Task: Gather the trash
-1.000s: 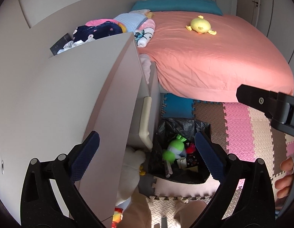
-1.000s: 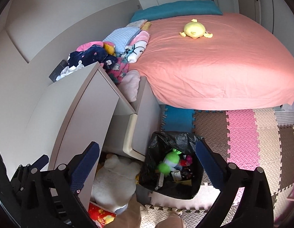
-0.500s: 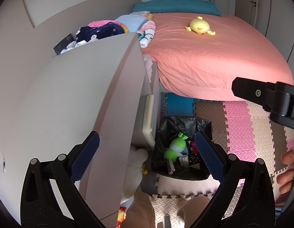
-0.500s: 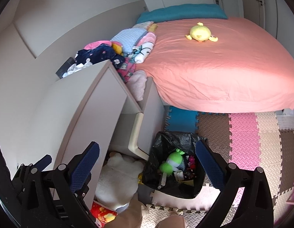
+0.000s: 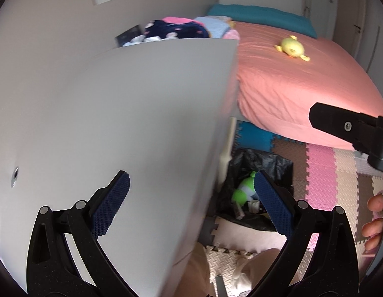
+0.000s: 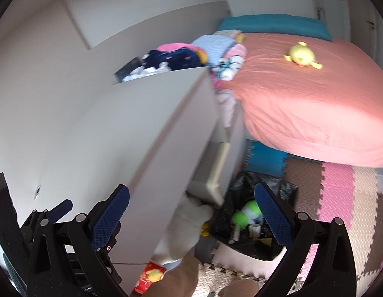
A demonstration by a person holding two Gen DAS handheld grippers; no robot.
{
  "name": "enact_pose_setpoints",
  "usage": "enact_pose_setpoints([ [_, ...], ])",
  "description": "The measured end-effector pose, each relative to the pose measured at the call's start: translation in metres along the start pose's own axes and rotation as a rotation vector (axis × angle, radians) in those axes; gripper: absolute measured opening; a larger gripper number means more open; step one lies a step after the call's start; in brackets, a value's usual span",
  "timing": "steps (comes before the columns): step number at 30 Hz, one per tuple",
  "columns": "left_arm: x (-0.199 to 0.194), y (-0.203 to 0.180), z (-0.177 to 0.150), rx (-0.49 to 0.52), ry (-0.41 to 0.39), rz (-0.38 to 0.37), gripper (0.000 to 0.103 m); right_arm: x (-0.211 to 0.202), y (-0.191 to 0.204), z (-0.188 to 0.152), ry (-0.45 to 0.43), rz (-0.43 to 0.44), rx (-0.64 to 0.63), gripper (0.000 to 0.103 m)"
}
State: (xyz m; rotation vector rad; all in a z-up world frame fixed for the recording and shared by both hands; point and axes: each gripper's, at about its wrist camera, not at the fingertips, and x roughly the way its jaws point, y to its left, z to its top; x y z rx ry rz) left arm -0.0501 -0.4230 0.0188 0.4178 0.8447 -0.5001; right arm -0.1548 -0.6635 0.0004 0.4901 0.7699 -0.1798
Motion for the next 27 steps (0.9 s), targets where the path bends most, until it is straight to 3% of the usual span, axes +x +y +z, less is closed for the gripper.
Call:
enact_pose_setpoints([
  [14,-0.036,0.138,-0.057,-0.210,0.022,0.155,0.098,0.032,0.138,-0.028,0.087,0.165,-0.199,0.101],
  [27,-0.071,0.260,-0.132,-0.433,0.075,0.305,0.098,0.060,0.265,-0.082,0.192,0.299,-0.393,0.101],
])
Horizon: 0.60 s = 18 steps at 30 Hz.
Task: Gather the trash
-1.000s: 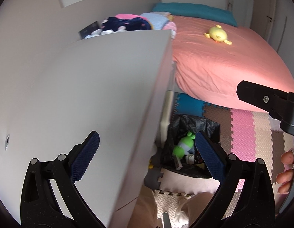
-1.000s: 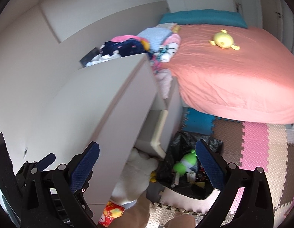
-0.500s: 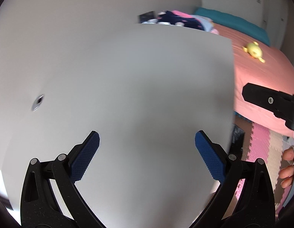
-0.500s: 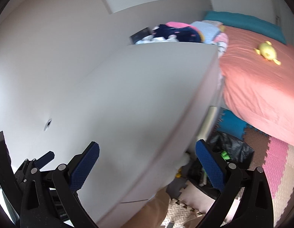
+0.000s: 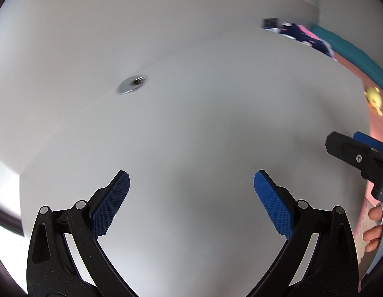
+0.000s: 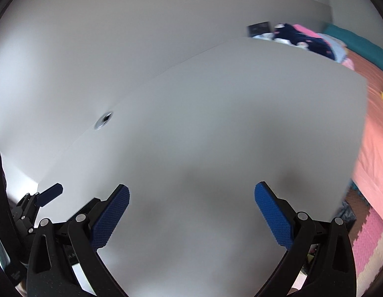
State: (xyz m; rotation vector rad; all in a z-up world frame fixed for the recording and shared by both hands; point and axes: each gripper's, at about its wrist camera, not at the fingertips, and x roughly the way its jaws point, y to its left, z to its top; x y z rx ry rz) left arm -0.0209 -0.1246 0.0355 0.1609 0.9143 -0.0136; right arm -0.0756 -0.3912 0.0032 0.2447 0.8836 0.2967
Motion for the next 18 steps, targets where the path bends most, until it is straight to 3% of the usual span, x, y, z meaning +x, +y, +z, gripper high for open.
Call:
enact_pose_setpoints([
  [8,0.000,0.068,-0.023,-0.082,0.040,0.082,0.098,0.028,0.056,-0.014,0.054,0.033,-0.110,0.101],
  [18,0.011,0.135,-0.049,-0.244,0.050,0.124,0.098,0.060,0.088,-0.025,0.089,-0.036,-0.196,0.101],
])
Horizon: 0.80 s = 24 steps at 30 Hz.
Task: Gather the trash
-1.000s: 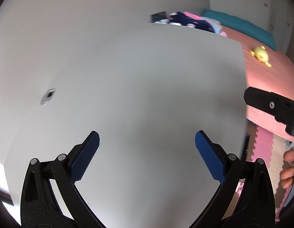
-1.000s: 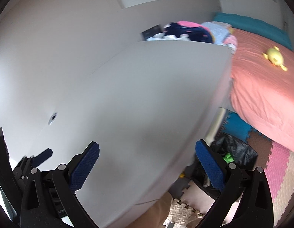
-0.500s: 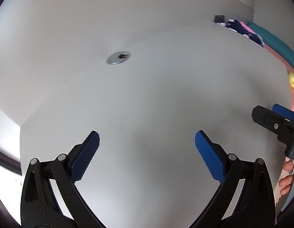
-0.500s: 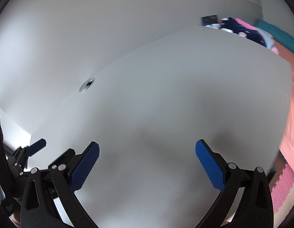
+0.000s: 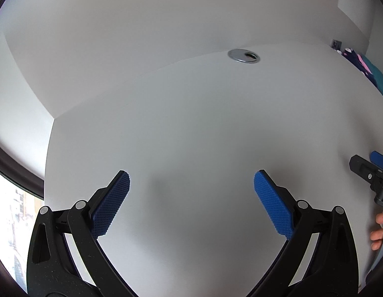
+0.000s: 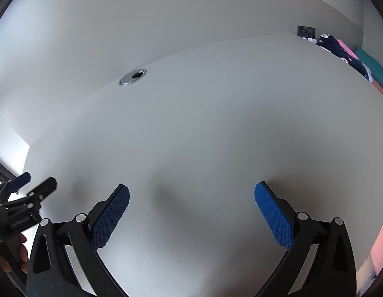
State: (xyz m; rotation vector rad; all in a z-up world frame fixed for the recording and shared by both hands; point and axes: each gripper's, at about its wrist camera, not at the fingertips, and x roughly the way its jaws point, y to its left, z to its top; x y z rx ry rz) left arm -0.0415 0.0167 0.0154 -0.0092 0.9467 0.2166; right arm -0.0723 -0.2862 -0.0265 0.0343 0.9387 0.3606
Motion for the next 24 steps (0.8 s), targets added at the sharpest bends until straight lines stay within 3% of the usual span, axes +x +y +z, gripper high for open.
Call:
enact_pose_setpoints([
  [14,0.016,0.011,-0.003,-0.041,0.014,0.005,0.098,0.026,0.009,0.016,-0.002,-0.127,-0.075,0.101],
  [24,0.016,0.018,-0.004,-0.079,0.016,-0.019,0.098,0.028,0.004,0.019,-0.002,-0.138,-0.071,0.101],
])
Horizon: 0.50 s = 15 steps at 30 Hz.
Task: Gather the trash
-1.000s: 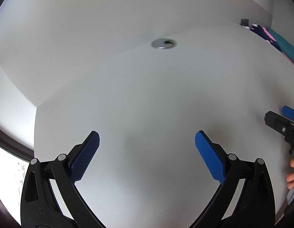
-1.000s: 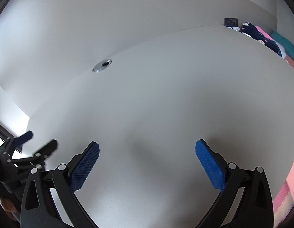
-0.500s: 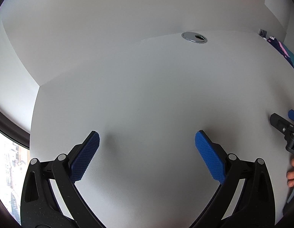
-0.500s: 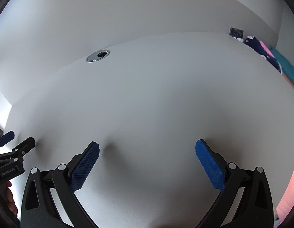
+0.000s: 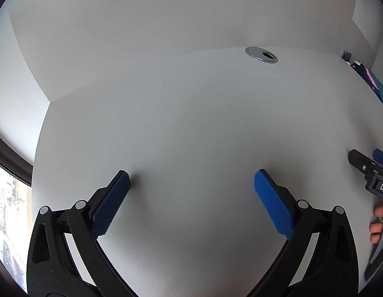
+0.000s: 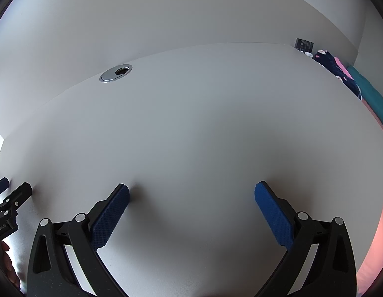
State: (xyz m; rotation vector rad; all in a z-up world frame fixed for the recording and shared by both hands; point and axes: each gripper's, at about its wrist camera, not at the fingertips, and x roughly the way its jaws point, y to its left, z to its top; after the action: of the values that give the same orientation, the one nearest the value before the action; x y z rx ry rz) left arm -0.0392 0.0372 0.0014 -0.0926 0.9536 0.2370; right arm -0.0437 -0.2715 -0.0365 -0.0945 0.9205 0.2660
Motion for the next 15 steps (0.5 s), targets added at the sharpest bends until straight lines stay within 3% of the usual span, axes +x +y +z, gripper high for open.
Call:
enact_pose_setpoints([
  [15,-0.0010,0.0032,0.0014,0.000,0.000,-0.001,0.098,0.0003,-0.0011,-0.0008,0.000,0.001,0.000,0.101],
])
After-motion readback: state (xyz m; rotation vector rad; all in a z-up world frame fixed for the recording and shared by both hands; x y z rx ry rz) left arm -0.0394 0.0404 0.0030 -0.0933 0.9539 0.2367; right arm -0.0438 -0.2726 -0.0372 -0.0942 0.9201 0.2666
